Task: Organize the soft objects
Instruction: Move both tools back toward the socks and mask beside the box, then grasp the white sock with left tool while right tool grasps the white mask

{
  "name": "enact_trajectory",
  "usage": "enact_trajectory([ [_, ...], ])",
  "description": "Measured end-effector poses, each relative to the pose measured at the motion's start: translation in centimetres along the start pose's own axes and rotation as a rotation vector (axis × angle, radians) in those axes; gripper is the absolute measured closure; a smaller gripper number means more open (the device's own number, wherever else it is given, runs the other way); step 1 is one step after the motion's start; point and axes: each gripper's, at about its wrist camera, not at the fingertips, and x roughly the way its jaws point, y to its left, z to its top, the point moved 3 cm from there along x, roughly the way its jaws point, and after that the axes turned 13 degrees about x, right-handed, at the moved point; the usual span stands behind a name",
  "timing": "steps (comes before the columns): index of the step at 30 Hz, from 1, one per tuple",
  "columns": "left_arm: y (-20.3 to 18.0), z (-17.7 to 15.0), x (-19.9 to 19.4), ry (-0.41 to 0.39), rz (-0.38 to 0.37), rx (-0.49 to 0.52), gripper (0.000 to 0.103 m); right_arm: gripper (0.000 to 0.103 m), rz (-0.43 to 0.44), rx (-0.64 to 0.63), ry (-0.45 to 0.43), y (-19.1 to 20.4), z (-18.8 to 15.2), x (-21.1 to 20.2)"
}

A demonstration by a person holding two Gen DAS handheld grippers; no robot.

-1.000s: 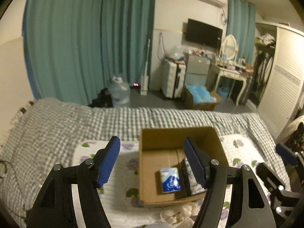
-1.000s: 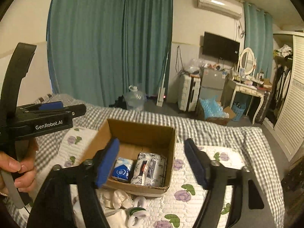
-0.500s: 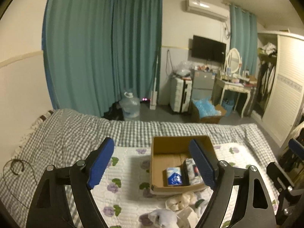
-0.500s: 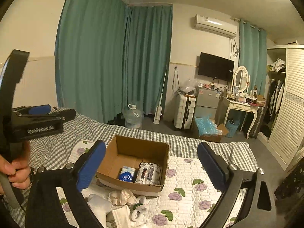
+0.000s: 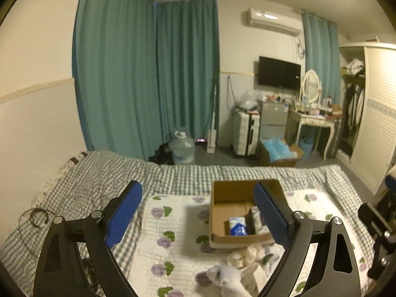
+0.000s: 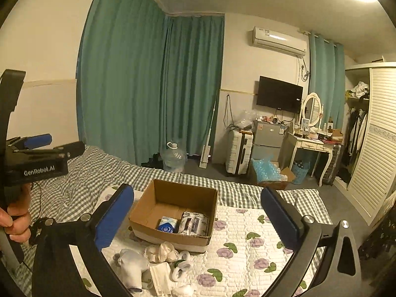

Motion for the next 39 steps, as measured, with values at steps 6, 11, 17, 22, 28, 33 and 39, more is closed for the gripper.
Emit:
enact_trajectory([
  [6,-0.5,-1.8,1.0,0.037,-0.027,0.008,0.011,0.0,-0.01,-0.018,0.004,-0.1,-1.5,0.2],
  [11,-0.7,-3.4,2.5,0.068,-0.049,-0.004,0.011,0.0,0.001,-0.02,0.042,-0.2,-3.3,1.5],
  [17,-1.7,-6.3,4.4,0.123,-0.038,0.032,0.011,0.0,0.025,0.009,0.145,-0.6,-6.7,4.3],
  [22,-2.7,-8.6,6.5,0.21,-0.089,0.024,0.011,0.0,0.033,-0.005,0.2,-0.5,-9.3,6.0],
  [28,-4.2,-11.1,8.5,0.277,-0.125,0.045,0.011,0.0,0.037,-0.014,0.263,-0.6,-12.2,8.2],
  [33,-5.5,-13.3,10.6,0.352,-0.176,0.058,0.011,0.0,0.023,-0.004,0.299,-1.1,-13.7,9.9],
  [39,-7.1,-16.8,13.5,0.457,-0.252,0.068,0.011,0.0,-0.005,-0.014,0.374,-1.7,-16.4,12.6],
])
